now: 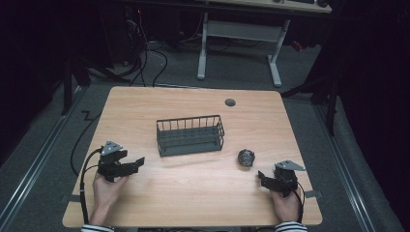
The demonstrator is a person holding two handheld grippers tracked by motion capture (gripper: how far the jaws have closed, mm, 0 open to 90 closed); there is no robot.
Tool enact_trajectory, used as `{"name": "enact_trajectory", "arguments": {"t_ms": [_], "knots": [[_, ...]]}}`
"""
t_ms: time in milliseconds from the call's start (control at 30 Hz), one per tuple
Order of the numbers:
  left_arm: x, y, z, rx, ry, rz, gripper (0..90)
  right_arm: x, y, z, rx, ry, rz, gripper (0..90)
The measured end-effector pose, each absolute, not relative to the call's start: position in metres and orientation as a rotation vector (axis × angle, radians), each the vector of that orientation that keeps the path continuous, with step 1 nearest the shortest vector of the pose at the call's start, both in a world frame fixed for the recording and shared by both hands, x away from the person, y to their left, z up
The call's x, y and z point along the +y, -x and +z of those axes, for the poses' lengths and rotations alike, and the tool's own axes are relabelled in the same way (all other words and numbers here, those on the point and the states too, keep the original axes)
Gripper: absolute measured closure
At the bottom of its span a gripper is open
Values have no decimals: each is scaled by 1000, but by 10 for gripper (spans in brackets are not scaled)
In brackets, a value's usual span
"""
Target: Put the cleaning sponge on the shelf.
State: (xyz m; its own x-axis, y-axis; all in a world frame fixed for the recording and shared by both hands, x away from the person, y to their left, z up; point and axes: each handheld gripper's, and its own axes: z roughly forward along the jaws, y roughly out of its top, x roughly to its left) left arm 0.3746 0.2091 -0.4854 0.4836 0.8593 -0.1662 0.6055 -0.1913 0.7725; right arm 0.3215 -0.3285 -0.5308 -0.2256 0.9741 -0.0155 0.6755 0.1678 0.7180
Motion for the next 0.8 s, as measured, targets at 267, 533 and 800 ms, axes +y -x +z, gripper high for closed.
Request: {"name": "enact_trajectory", "arguments": {"t_ms": [267,533,800], "knots": [[198,-381,-467,1153,-1877,337,249,-329,-321,-531,1970,-1555,820,244],[190,-389,-458,1117,-1881,302,291,-329,-322,-531,1970,-1555,821,244],[180,-397,-448,1099,-1873,310,303,-329,-322,-531,1970,-1555,820,244]]}}
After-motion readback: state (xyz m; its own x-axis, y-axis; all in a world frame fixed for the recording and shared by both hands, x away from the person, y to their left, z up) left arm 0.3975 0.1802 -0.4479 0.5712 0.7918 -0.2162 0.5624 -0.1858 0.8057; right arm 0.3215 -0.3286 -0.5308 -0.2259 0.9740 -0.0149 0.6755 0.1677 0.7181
